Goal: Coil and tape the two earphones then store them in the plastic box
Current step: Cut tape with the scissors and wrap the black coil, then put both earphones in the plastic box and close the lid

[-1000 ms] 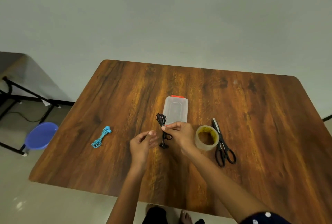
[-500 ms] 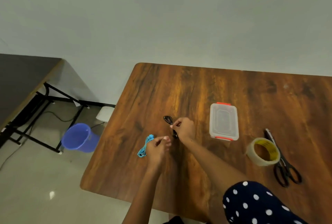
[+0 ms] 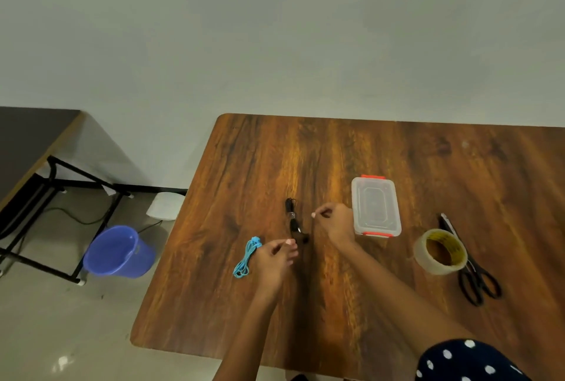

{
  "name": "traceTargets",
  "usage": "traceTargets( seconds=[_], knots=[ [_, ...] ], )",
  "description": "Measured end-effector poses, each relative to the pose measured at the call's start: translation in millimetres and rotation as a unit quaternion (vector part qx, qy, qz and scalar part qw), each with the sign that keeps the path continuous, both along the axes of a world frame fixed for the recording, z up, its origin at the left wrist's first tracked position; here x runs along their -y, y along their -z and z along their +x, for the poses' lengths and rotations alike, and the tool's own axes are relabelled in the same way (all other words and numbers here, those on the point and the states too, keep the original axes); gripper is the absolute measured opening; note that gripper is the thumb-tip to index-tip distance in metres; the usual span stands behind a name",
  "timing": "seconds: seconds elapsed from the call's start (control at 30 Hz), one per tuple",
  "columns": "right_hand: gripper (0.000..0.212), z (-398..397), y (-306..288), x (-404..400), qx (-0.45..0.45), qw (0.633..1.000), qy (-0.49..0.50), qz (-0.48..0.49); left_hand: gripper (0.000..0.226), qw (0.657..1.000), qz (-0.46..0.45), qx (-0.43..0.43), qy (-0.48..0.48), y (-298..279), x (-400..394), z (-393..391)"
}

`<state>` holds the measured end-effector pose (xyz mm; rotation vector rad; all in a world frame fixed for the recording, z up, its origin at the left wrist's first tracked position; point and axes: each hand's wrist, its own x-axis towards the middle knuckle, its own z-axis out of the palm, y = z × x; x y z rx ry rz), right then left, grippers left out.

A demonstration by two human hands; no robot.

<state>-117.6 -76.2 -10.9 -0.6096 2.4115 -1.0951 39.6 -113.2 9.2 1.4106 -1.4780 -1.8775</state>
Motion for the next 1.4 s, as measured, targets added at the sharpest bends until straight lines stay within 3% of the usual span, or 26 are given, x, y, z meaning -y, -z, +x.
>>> traceTargets(
  seconds=[0.17, 0.3, 0.4, 0.6, 0.77, 0.87, 0.97, 1.03, 1.27, 1.4],
  knots=[
    [0.017, -28.7, 3.3, -47.9, -0.077, 0.996, 0.026, 0.030, 0.014, 1.000, 0.007, -0.011, 0.020, -3.3, -23.2, -18.6],
    [0.039, -42.9, 15.4, -76.5, -0.140, 0.978, -0.062, 0.141, 0.014, 0.999, 0.012, -0.010, 0.040, -5.4, -42.9, -29.0],
    [0.043, -44.7, 21.5, -93.4, -0.183, 0.955, -0.143, 0.184, 0.014, 0.999, 0.009, -0.009, 0.045, -5.3, -54.9, -31.2],
    [0.038, -28.6, 19.8, -157.0, -0.227, 0.929, -0.263, 0.130, 0.019, 0.998, -0.022, 0.013, 0.063, -3.2, -66.5, -30.2],
    [0.032, -19.3, 9.0, -218.1, -0.261, 0.901, -0.344, 0.038, 0.028, 0.990, -0.115, 0.071, 0.049, -3.2, -75.1, -28.6],
    [0.034, -9.3, 13.1, -236.5, -0.249, 0.936, -0.246, -0.020, 0.046, 0.983, -0.140, 0.099, 0.060, -0.9, -81.4, -28.1],
    [0.020, 1.6, 18.0, -235.7, -0.144, 0.985, -0.088, -0.028, 0.051, 0.976, -0.153, 0.110, 0.107, 0.3, -84.6, -31.9],
    [0.013, 5.7, 21.5, -227.9, -0.073, 0.997, -0.015, -0.031, 0.046, 0.971, -0.161, 0.113, 0.136, 1.0, -85.8, -34.3],
    [0.021, 7.8, 26.6, -210.6, 0.040, 0.993, 0.085, -0.072, 0.019, 0.958, -0.193, 0.187, 0.097, 9.4, -83.0, -20.2],
    [0.015, 5.1, 35.0, -214.4, 0.203, 0.956, 0.177, -0.116, 0.014, 0.964, -0.161, 0.190, 0.088, 18.5, -81.0, -4.8]
  ],
)
